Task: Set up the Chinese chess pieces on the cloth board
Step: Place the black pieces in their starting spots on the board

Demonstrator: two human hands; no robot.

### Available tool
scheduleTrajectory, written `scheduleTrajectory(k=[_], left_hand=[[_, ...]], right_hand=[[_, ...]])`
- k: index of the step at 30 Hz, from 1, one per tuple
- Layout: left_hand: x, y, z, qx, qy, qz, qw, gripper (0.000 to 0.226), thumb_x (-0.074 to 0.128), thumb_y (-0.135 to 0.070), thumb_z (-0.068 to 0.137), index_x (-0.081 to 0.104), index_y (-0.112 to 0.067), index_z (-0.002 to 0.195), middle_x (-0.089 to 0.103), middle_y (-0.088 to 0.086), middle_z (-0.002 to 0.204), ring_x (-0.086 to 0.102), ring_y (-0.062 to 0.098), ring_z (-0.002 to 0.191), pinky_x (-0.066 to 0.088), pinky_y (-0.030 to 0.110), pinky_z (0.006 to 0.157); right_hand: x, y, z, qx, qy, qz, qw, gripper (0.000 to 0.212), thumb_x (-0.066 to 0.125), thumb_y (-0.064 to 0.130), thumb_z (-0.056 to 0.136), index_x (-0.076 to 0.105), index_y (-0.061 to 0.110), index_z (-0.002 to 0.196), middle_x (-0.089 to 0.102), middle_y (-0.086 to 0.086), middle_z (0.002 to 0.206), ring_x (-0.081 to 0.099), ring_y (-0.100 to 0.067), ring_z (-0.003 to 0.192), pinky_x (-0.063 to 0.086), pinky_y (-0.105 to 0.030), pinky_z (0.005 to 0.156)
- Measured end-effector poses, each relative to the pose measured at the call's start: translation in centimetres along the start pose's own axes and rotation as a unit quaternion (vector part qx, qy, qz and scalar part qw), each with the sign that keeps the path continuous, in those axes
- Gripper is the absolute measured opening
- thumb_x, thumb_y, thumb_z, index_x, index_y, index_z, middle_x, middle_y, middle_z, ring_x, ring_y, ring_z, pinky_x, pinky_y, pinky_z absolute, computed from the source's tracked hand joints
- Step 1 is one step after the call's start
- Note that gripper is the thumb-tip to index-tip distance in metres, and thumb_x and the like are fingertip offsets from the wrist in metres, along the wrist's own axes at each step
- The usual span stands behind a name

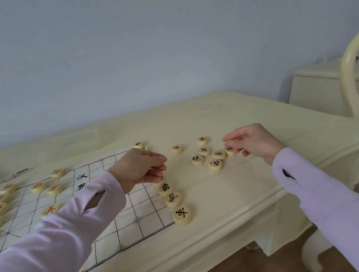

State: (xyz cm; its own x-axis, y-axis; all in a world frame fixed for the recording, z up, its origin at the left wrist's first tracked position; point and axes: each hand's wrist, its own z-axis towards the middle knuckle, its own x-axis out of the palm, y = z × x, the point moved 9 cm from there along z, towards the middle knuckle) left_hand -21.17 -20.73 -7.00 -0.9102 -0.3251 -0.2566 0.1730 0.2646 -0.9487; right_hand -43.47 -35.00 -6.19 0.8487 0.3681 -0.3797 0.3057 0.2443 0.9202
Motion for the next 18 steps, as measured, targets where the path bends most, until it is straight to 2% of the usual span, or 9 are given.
scheduleTrajectory(k=[3, 9, 11, 14, 16, 18], left_hand=[[0.2, -0.6, 0.6, 0.007, 0.005, -0.004, 1.000, 0.007, 0.060, -0.008, 0.089, 0.065, -0.003, 0.093, 0.063, 0.006, 0.071, 0.056, 0.008, 0.045, 0.054, 0.019, 0.048], [0.5, -1.2, 1.7, 0.012, 0.010, -0.002, 1.000, 0.006, 0.058, -0.007, 0.091, 0.064, -0.004, 0.091, 0.062, 0.007, 0.072, 0.056, 0.007, 0.044, 0.054, 0.019, 0.048], [0.5, -1.2, 2.0, 0.011, 0.008, -0.001, 1.000, 0.006, 0.058, -0.007, 0.091, 0.063, -0.004, 0.091, 0.061, 0.007, 0.073, 0.056, 0.007, 0.044, 0.054, 0.019, 0.048], [0.5, -1.2, 2.4, 0.009, 0.004, -0.003, 1.000, 0.007, 0.058, -0.007, 0.091, 0.063, -0.004, 0.091, 0.061, 0.007, 0.073, 0.056, 0.007, 0.044, 0.054, 0.019, 0.048], [0.5, -1.2, 2.4, 0.010, 0.005, -0.004, 1.000, 0.006, 0.058, -0.007, 0.091, 0.064, -0.004, 0.091, 0.061, 0.007, 0.074, 0.056, 0.008, 0.046, 0.054, 0.019, 0.049], [0.5, -1.1, 2.4, 0.010, 0.005, -0.006, 1.000, 0.006, 0.058, -0.007, 0.091, 0.063, -0.004, 0.090, 0.061, 0.007, 0.073, 0.056, 0.009, 0.047, 0.054, 0.019, 0.049]], right_hand=[[-0.3, -1.0, 0.4, 0.033, 0.011, 0.008, 0.999, 0.020, 0.061, -0.001, 0.086, 0.067, 0.002, 0.105, 0.066, -0.011, 0.087, 0.053, -0.010, 0.059, 0.040, -0.016, 0.048], [0.1, -1.0, 1.1, 0.032, 0.024, -0.021, 0.999, 0.022, 0.066, 0.000, 0.083, 0.067, 0.000, 0.105, 0.060, -0.001, 0.068, 0.051, -0.008, 0.056, 0.039, -0.010, 0.042], [1.8, 0.0, 0.9, 0.007, 0.083, -0.088, 0.993, 0.024, 0.071, 0.004, 0.080, 0.068, 0.003, 0.104, 0.057, 0.000, 0.068, 0.050, -0.008, 0.058, 0.039, -0.011, 0.045], [4.9, 0.6, 0.2, -0.008, 0.181, -0.241, 0.953, 0.030, 0.078, 0.013, 0.073, 0.069, 0.010, 0.102, 0.053, 0.006, 0.066, 0.049, -0.006, 0.058, 0.039, -0.015, 0.052], [5.6, 0.8, 0.0, -0.011, 0.189, -0.302, 0.934, 0.030, 0.079, 0.017, 0.072, 0.068, 0.014, 0.100, 0.052, 0.008, 0.065, 0.050, -0.008, 0.058, 0.038, -0.017, 0.053], [5.8, 1.2, -0.1, -0.012, 0.187, -0.317, 0.930, 0.030, 0.079, 0.019, 0.072, 0.067, 0.014, 0.100, 0.052, 0.008, 0.066, 0.052, -0.012, 0.062, 0.039, -0.018, 0.053]])
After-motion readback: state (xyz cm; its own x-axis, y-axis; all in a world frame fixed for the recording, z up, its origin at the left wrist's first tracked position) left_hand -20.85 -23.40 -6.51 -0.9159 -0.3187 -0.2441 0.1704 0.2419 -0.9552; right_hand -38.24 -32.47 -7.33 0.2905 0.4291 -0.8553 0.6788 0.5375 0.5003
